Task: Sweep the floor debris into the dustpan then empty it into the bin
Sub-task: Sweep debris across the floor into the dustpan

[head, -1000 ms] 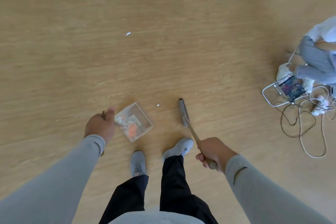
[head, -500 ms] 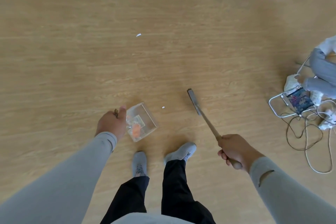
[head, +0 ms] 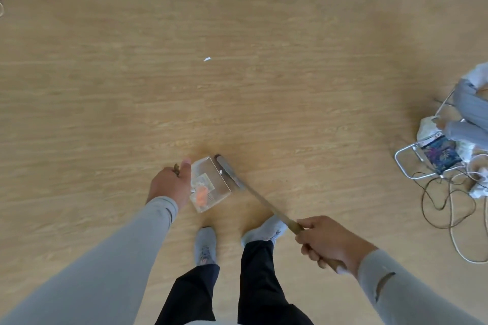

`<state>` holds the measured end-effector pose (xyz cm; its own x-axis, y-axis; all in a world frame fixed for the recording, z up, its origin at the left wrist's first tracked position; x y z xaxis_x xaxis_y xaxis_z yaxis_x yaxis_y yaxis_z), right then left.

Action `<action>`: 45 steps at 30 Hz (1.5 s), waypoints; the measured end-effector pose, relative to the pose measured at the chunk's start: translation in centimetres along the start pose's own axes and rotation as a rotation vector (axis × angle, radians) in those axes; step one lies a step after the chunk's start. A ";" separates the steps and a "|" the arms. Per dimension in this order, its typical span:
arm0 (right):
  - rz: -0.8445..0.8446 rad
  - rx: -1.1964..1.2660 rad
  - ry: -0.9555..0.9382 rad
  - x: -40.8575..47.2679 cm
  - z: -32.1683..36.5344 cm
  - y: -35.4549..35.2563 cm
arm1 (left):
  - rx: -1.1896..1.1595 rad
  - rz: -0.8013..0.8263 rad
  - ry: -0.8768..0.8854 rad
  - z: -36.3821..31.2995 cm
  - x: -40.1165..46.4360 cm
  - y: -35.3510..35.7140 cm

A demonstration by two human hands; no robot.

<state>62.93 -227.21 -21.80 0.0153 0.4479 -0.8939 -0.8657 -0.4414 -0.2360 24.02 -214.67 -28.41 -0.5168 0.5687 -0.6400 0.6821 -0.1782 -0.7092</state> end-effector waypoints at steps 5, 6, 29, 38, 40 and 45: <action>-0.065 0.071 -0.041 -1.6 0.8 -4.7 | -0.023 0.011 0.001 0.2 -0.4 -0.1; -0.087 0.037 -0.050 -1.3 1.2 -4.7 | -0.027 0.013 0.000 0.2 -0.5 -0.1; -0.068 -0.132 -0.063 1.5 3.0 -3.3 | -0.023 -0.014 0.020 0.4 -0.7 0.0; 0.060 -0.328 -0.086 3.5 3.6 3.1 | -0.011 -0.010 0.029 1.2 0.0 -0.2; 0.057 -0.221 -0.068 2.8 3.2 2.1 | -0.016 -0.014 0.035 1.0 -0.1 -0.2; 0.054 -0.106 -0.067 1.4 2.9 -0.3 | -0.012 -0.015 0.067 0.7 -0.5 -0.4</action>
<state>61.72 -224.23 -21.85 -0.0667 0.4704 -0.8799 -0.8068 -0.5443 -0.2298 23.66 -215.40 -28.04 -0.4914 0.6242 -0.6073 0.6805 -0.1600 -0.7151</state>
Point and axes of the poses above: each hand's wrist, its own x-axis towards the middle knuckle, its own y-axis out of the palm, z = x × y, the point moved 10 cm from there along x, towards the middle knuckle, and after that the axes turned 12 degrees about -y, right-handed, at the moved point
